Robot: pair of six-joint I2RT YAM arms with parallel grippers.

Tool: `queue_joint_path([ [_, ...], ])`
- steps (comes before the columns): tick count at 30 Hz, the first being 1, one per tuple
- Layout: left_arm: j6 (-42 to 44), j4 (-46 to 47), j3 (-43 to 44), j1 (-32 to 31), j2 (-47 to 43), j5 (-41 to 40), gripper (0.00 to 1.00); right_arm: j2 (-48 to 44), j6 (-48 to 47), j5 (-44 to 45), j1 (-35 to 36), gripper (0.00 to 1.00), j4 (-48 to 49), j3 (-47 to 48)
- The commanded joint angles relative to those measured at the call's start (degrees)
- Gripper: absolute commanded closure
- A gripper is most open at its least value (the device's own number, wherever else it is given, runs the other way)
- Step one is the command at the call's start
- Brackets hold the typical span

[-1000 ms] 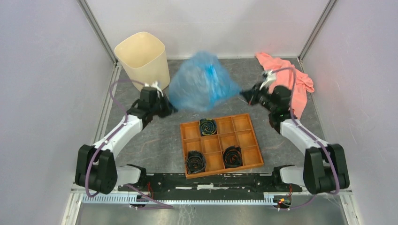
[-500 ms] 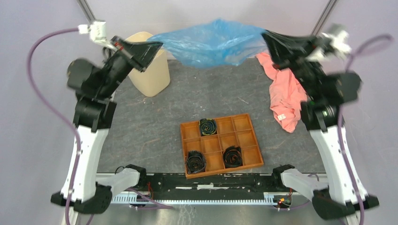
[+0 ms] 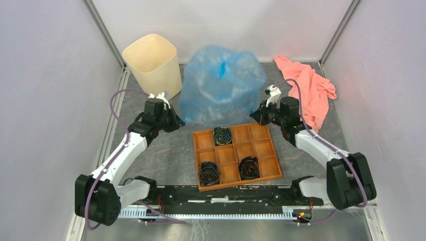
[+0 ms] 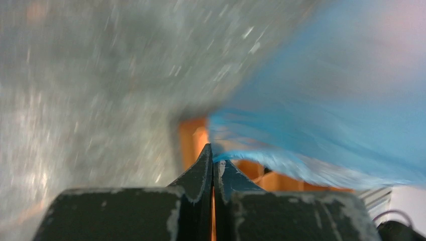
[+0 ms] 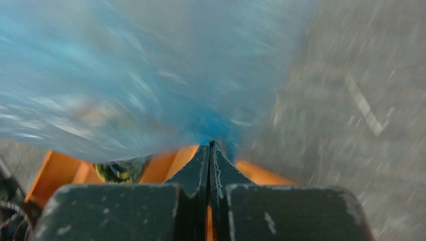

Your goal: Put the trash bags into the trash bin

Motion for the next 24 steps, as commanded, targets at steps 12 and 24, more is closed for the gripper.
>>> queue_joint_path([
  [12,-2.2,10.0,34.8,0.2,-2.0,2.7,0.98,-7.2,-2.4,7.0,1.0,0.99,0.9,37.6],
  [24,5.5,0.8,11.0,0.3,-3.2,-9.3,0.98,1.3,-6.5,8.3,1.0,0.99,-2.4,21.6],
])
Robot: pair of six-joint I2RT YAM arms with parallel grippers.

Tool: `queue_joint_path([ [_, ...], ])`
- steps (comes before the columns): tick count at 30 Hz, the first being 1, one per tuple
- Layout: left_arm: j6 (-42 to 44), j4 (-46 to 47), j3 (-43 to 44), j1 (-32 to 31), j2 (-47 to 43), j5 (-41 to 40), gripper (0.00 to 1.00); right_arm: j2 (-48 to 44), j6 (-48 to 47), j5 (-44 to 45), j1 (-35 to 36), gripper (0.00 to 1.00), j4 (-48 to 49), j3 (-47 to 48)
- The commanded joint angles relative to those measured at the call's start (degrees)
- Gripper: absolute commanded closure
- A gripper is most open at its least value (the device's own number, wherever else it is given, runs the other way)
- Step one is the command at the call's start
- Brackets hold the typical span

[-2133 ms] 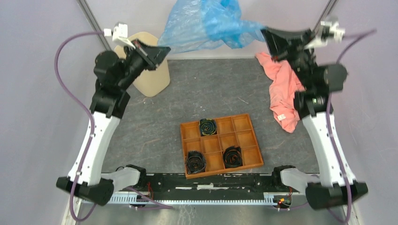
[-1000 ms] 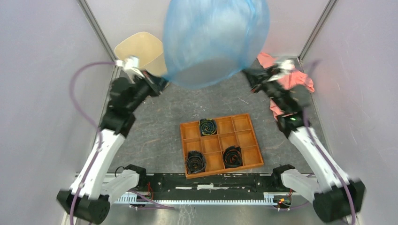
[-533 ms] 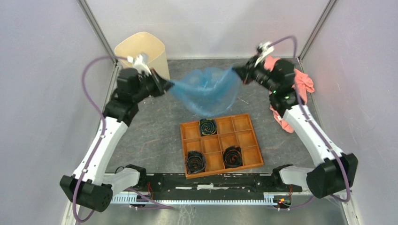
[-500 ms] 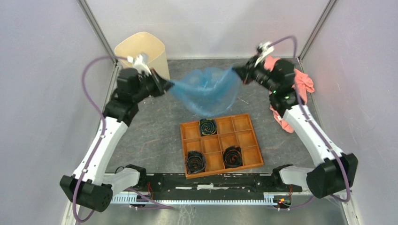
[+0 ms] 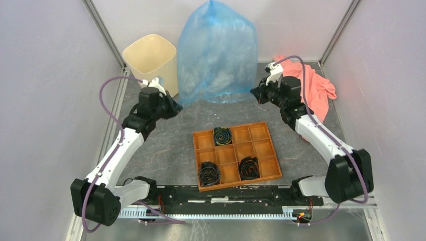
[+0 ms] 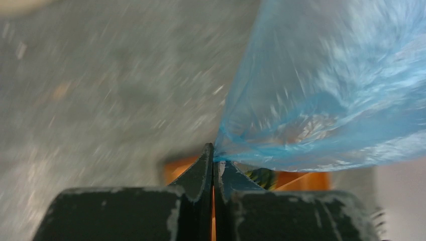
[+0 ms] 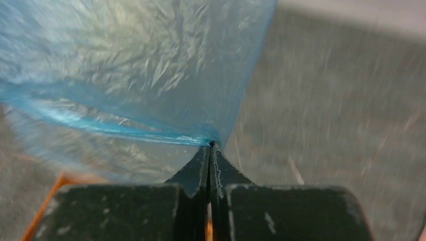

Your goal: Put the trash bags into the trash bin

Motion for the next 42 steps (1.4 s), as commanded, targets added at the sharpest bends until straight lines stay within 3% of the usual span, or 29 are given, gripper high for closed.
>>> queue_joint_path([
  [1,6.1,-5.5,0.5,0.3,-3.4,-5.9,0.98,0.2,-2.7,0.4,0.1,0.99,-2.8,4.9],
  [4,8.2,-7.4,7.8,0.3,-2.7,-2.6,0.98,0.4,-2.5,-0.5,0.1,0.99,-3.3,9.6],
  [6,8.5,-6.7,12.4,0.3,-1.5,4.5,0.98,0.4,-1.4,-2.3,0.2,0.99,-3.2,11.9],
  [9,5.2,1.0,15.8,0.0,-0.7,17.3,0.98,-0.2,0.7,-5.8,0.5,0.99,-2.1,13.7],
  [11,0.5,6.5,16.7,-1.4,0.1,21.0,0.98,-1.0,2.5,-7.1,1.0,0.99,-0.1,13.9],
  [17,-2.8,10.7,24.6,-12.3,8.0,16.4,0.98,0.3,16.1,-15.1,4.8,0.99,14.7,13.5],
  [22,-6.5,12.4,26.4,-14.2,12.7,14.7,0.98,1.6,26.2,-20.0,6.8,0.98,25.4,10.1],
  [26,-7.0,13.0,26.0,-14.2,13.8,13.1,0.98,0.4,27.7,-18.6,7.4,0.88,26.2,5.6],
  [28,-7.3,13.7,25.8,-14.2,14.6,13.3,0.98,0.1,29.3,-18.9,7.6,0.78,27.5,4.2],
  [33,-7.6,13.7,25.8,-14.2,15.6,12.7,0.98,-0.7,30.5,-16.8,7.9,0.32,26.6,2.3],
  [34,-7.7,13.9,25.6,-14.2,15.8,13.0,0.98,-0.8,29.6,-16.4,8.3,0.27,26.1,2.2],
  [38,-8.5,14.5,25.6,-14.2,16.6,13.8,0.98,-1.1,24.3,-12.2,10.4,0.13,20.1,3.2],
  [42,-9.6,15.5,26.1,-14.2,17.3,15.6,0.98,-0.8,12.0,-2.5,15.1,0.09,8.6,6.9],
])
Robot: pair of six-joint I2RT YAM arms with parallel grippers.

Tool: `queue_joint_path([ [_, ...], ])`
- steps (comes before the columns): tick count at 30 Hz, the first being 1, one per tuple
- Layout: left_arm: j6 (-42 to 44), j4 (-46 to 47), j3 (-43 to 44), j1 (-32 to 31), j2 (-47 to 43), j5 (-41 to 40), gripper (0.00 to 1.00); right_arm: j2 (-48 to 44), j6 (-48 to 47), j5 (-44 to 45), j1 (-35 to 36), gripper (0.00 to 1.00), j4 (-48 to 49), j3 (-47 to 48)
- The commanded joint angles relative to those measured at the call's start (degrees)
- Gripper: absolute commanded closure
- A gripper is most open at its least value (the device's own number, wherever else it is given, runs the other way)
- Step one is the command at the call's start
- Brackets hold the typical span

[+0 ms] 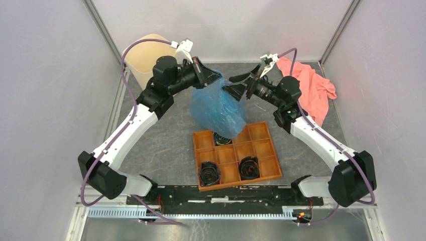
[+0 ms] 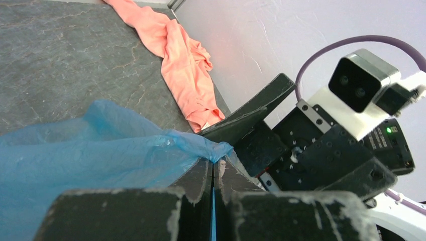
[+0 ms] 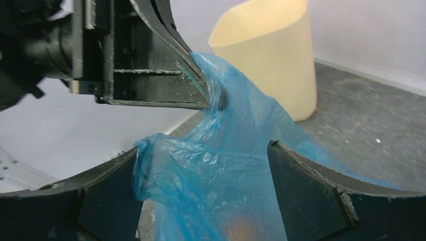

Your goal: Put the trash bags into the trash bin

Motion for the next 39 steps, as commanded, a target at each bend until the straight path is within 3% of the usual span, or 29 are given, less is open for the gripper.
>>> queue_joint_path([
  [1,-3.0,3.9,1.6,0.0,0.7,2.1,0.98,-0.9,-14.1,12.1,5.0,0.09,-11.5,5.8],
  [4,-3.3,4.0,2.1,0.1,0.8,3.3,0.98,0.1,-19.3,21.1,8.8,0.18,-15.5,7.8],
  [5,-3.2,4.0,2.2,0.0,0.7,3.9,0.98,0.5,-20.8,23.7,9.6,0.27,-16.3,8.5],
  [6,-2.9,3.9,2.2,0.1,0.6,4.4,0.96,0.8,-21.4,26.4,10.0,0.43,-16.9,9.0],
  [8,-1.3,1.8,2.4,0.1,-0.1,4.2,0.75,1.2,-21.6,29.9,10.1,0.75,-17.1,9.4],
  [10,4.2,-3.9,3.7,0.1,-1.0,1.0,0.42,0.6,-21.6,36.4,10.1,0.96,-17.5,9.1],
  [11,7.0,-8.0,4.7,0.2,-1.7,-2.2,0.28,0.1,-21.3,39.9,10.1,0.99,-18.2,8.7],
  [13,12.7,-15.7,6.2,0.3,-3.3,-11.3,0.12,-1.5,-21.5,45.9,10.0,0.99,-19.1,7.5],
  [15,17.1,-22.0,7.1,0.7,-5.4,-22.5,0.03,-3.1,-22.0,50.9,9.8,1.00,-19.9,6.0],
  [18,21.5,-27.2,7.4,2.3,-8.1,-37.5,0.00,-5.1,-22.1,53.7,8.3,1.00,-21.8,4.2],
  [21,25.4,-27.7,8.6,5.7,-7.8,-44.9,0.00,-7.6,-23.1,53.6,6.6,1.00,-21.5,1.9],
  [28,34.1,-33.7,29.3,12.9,10.7,-48.4,0.00,-13.1,-25.8,52.7,4.4,1.00,-20.6,-0.4],
  [31,39.1,-34.6,39.2,14.8,20.5,-43.7,0.00,-14.0,-27.4,50.3,4.2,1.00,-20.0,-0.9],
  [34,42.5,-41.9,52.0,15.8,31.5,-39.5,0.00,-14.8,-28.7,48.5,4.1,0.99,-20.3,-0.9],
  [39,43.8,-42.0,51.3,16.0,35.9,-34.7,0.00,-16.1,-29.9,46.2,3.9,1.00,-20.3,-1.8],
])
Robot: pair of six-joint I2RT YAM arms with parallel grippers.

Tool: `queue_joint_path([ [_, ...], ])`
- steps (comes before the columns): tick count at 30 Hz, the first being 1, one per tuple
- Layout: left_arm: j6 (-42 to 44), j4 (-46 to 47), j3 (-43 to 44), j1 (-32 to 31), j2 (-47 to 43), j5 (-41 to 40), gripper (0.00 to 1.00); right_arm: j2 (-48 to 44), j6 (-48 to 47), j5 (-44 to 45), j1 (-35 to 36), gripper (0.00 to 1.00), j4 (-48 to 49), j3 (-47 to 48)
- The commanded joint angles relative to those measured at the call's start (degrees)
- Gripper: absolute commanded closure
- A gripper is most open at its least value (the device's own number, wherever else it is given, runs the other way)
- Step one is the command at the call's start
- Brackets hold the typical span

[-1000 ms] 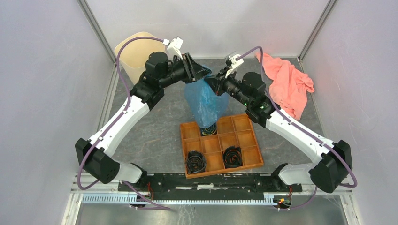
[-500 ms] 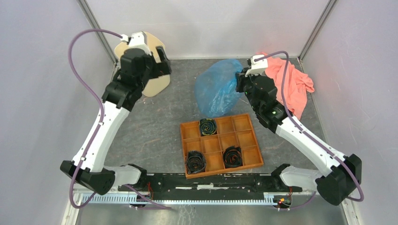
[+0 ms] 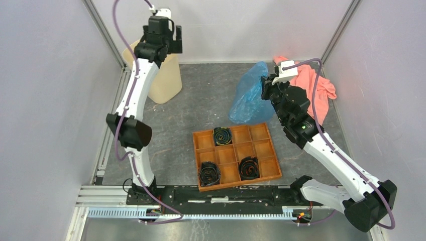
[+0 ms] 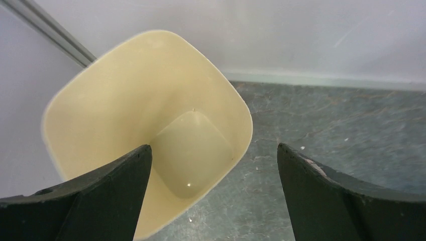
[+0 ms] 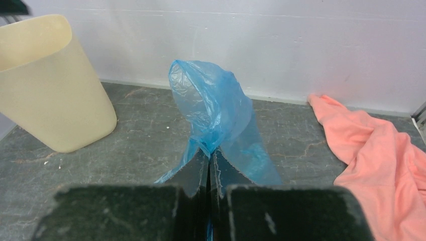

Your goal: Put the trash bags into the trash bin

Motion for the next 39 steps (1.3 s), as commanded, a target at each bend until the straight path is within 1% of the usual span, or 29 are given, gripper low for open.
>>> queue_joint_path([
  [1,5.5,-3.9,-0.4,0.0,0.9,4.9,0.00,-1.7,-2.4,-3.1,-0.3,1.00,2.0,-0.9],
  [4,5.5,-2.3,-5.4,0.0,0.9,0.6,0.01,-1.5,-2.4,-4.9,-0.3,1.00,2.6,-0.8],
  [7,5.0,-1.1,-9.4,0.0,-0.1,-1.3,0.10,-1.4,-2.0,-5.8,-0.3,1.00,3.3,-0.7],
  [10,4.2,0.4,-12.6,-0.1,-2.6,-0.7,0.29,-1.2,-1.5,-6.1,-0.3,0.99,4.0,-0.8],
  [11,3.8,0.5,-13.2,-0.1,-3.3,0.2,0.38,-1.1,-1.3,-6.2,-0.3,1.00,4.2,-0.7],
  [13,3.2,0.4,-14.3,-0.1,-4.7,2.1,0.51,-0.9,-0.9,-6.3,-0.3,1.00,4.4,-0.7],
  [16,2.8,0.4,-16.5,-0.2,-6.8,4.4,0.79,-0.5,0.2,-5.7,-0.2,1.00,4.2,0.0],
  [17,1.6,0.3,-17.2,-0.4,-7.5,5.4,0.85,-0.2,0.9,-5.7,-0.3,1.00,4.0,0.5],
  [18,0.8,0.1,-18.0,-0.5,-8.1,6.4,0.87,0.1,1.5,-6.0,-0.3,1.00,4.3,1.0],
  [20,-0.3,-0.6,-19.2,-1.2,-9.4,7.3,0.88,0.4,3.5,-7.1,-0.3,0.99,6.2,1.4],
  [23,-2.2,-3.5,-19.7,-2.8,-11.2,7.4,0.89,1.6,11.4,-4.5,-0.3,0.99,7.7,3.1],
  [24,-3.0,-4.6,-19.8,-3.7,-11.7,6.9,0.91,2.4,14.7,-4.2,-0.3,1.00,7.1,4.5],
  [26,-4.3,-6.4,-20.6,-5.4,-13.2,6.4,0.93,4.1,18.4,-4.7,-0.3,0.99,5.4,7.7],
  [30,-7.5,-7.2,-26.7,-7.8,-18.1,7.7,0.95,6.8,27.3,-5.6,-0.3,0.99,3.8,12.0],
  [35,-8.5,-8.4,-32.7,-11.4,-23.2,9.4,0.95,8.0,36.0,-8.9,-0.3,0.99,10.3,12.8],
  [37,-9.0,-8.6,-33.5,-12.6,-25.2,11.8,0.95,8.1,39.5,-8.9,-0.3,0.99,13.4,13.0],
  [39,-9.9,-7.9,-34.1,-13.1,-27.0,13.6,0.95,8.1,41.8,-7.2,-0.3,0.99,14.4,14.0],
])
